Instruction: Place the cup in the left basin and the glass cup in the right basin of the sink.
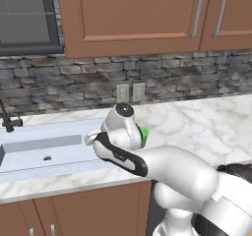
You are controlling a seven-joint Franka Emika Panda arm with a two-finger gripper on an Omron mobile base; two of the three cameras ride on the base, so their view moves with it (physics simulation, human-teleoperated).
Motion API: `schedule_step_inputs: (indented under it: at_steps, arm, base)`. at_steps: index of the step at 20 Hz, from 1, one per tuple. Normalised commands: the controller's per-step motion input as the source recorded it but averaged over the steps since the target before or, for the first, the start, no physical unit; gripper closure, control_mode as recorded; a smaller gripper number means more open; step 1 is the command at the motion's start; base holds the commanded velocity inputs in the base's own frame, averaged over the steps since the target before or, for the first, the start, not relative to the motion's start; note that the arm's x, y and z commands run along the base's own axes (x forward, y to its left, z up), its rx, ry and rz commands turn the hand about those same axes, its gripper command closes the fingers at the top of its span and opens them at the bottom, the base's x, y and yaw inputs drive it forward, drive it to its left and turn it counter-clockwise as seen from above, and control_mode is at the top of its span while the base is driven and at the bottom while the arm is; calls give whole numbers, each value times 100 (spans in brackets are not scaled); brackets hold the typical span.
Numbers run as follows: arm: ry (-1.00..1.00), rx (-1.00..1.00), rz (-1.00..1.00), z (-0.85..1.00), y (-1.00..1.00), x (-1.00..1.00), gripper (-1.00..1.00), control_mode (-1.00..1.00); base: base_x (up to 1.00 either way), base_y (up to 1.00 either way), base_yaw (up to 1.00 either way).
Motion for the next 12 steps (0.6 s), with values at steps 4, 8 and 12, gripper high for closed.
schedule_step_inputs:
  at_steps: [4, 8, 12]
  arm:
    - [0, 0, 0, 0, 33, 20, 100, -100]
    - [0, 0, 0, 0, 30, 13, 100, -100]
    - [0, 0, 2, 0, 23, 10, 100, -100]
  base:
    - [0, 0, 0]
    - [0, 0, 0]
    - [0, 0, 0]
